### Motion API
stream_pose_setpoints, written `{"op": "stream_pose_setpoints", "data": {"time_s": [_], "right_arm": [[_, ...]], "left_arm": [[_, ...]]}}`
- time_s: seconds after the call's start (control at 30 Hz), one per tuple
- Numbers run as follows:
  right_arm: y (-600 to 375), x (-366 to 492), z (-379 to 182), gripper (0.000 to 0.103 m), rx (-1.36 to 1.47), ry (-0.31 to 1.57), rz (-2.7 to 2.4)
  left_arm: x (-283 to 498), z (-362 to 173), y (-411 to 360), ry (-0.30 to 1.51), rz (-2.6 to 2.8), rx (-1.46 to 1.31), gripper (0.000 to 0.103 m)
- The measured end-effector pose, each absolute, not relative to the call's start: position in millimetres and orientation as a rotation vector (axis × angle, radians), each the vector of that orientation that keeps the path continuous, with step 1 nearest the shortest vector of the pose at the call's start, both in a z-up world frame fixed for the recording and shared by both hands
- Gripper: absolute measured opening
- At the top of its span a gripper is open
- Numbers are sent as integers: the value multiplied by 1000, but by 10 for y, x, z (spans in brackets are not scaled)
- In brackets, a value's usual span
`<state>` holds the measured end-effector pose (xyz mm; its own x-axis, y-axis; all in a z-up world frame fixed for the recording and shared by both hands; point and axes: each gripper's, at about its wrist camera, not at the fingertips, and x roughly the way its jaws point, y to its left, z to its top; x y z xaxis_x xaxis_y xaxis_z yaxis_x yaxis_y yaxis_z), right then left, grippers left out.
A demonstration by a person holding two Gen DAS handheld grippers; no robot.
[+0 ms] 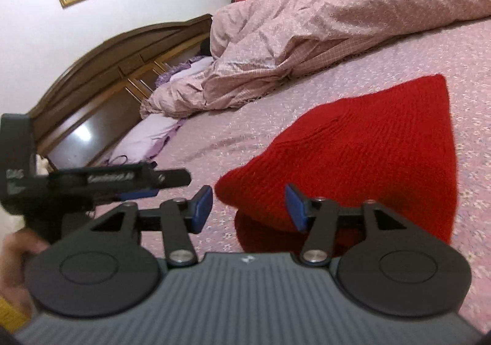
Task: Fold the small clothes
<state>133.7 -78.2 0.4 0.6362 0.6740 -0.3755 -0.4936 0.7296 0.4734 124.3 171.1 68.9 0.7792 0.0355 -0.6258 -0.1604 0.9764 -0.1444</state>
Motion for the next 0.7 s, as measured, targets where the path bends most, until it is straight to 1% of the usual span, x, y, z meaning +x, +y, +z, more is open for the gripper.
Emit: {"op": "stream_pose_setpoints", "data": {"time_s": [0.17, 0.37, 0.47, 0.7], "right_arm": [[-1088, 1225, 128, 57, 381, 542, 641], [-1502, 1204, 165, 58, 446, 497, 549], [-1660, 1271, 95, 58, 453, 500, 475], [-1899, 1447, -217, 59, 508, 585, 356]], "left_arm": [[1367, 804, 1474, 662, 49, -191, 77], [1658, 822, 1111, 668, -26, -179, 77], [1802, 751, 952, 681, -61, -168, 77], [2021, 529, 737, 722, -47, -109, 72]]}}
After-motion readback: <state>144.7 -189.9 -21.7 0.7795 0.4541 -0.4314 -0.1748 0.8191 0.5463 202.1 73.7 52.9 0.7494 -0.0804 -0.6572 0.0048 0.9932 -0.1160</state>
